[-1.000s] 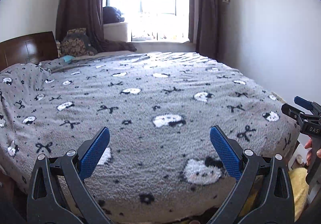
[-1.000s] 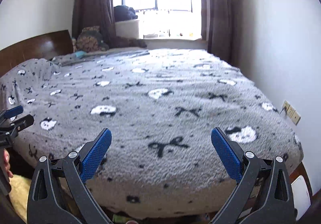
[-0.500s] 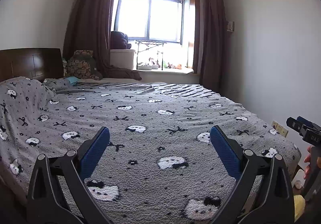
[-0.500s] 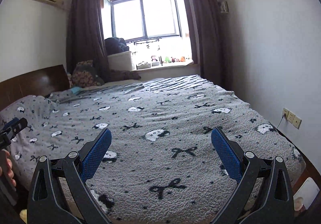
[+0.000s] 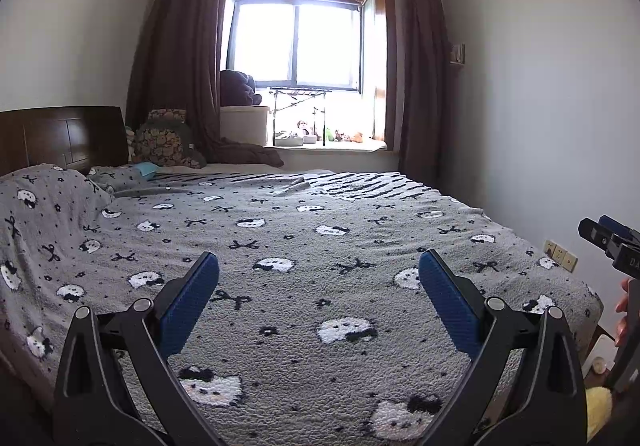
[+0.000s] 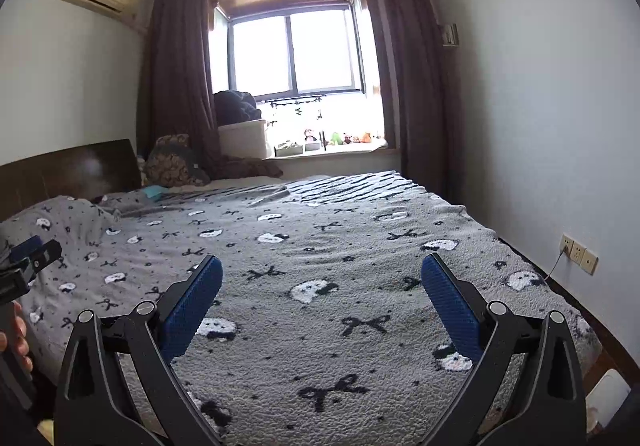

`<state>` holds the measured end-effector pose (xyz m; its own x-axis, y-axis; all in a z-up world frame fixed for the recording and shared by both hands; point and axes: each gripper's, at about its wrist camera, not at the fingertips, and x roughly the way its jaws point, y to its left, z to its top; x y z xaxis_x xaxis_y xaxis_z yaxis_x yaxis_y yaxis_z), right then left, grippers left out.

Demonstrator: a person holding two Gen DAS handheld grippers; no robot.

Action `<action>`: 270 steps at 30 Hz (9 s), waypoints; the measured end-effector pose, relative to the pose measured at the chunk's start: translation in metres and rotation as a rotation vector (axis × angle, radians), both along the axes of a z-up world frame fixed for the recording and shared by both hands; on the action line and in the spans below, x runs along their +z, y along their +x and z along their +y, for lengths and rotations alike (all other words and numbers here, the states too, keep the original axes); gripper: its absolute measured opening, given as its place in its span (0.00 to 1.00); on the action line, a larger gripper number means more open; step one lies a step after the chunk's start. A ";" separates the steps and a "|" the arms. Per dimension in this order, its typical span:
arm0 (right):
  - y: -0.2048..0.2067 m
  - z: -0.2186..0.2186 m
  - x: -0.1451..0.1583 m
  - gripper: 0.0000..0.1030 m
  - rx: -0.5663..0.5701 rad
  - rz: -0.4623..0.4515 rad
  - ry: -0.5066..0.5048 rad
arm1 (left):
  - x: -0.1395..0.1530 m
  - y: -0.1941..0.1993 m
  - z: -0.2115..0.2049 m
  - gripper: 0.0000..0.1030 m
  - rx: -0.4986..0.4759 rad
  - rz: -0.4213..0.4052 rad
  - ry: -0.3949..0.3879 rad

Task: Collect trash

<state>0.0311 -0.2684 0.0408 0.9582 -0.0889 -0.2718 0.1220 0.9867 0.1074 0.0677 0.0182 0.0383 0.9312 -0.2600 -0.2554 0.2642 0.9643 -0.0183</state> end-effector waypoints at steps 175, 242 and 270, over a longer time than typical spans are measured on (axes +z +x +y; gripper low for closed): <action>0.196 -0.078 -0.095 0.97 -0.102 0.295 0.001 | -0.078 0.185 0.104 0.91 0.374 0.274 0.025; 0.188 -0.052 -0.070 0.97 -0.072 0.250 -0.026 | -0.060 0.174 0.102 0.92 0.379 0.255 0.029; 0.230 -0.098 -0.120 0.97 -0.222 0.450 -0.043 | -0.113 0.207 0.185 0.92 0.581 0.364 0.088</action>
<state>0.2612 -0.3662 -0.0788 0.7035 -0.2975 -0.6454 0.3540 0.9342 -0.0446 0.2751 0.2034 -0.0750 0.7641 0.2913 -0.5756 -0.3042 0.9495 0.0768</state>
